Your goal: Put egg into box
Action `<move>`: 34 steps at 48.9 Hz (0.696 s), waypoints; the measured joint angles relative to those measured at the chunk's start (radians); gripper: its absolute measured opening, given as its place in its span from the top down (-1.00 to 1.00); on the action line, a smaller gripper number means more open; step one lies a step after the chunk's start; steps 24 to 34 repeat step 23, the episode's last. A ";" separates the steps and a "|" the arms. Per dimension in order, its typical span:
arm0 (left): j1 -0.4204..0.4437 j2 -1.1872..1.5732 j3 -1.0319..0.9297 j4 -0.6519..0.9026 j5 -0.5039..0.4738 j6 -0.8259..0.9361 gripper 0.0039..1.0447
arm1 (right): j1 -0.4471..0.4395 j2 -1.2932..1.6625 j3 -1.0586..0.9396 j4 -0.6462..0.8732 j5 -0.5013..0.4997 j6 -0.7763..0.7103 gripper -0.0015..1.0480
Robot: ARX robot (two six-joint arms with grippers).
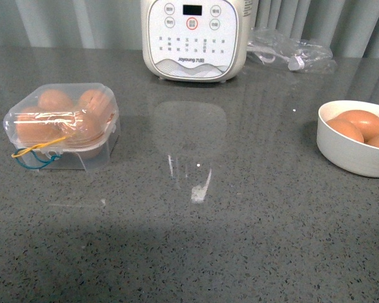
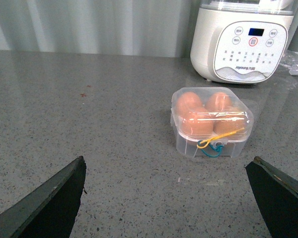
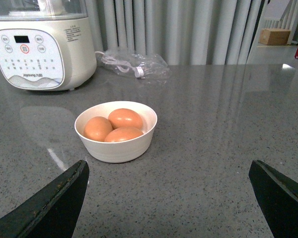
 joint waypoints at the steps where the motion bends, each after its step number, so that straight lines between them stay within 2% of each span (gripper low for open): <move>1: 0.000 0.000 0.000 0.000 0.000 0.000 -0.88 | 0.000 0.000 0.000 0.000 0.000 0.000 -0.87; 34: 0.000 0.000 0.000 0.000 0.000 0.000 -0.88 | 0.000 0.000 0.000 0.000 0.000 0.000 -0.87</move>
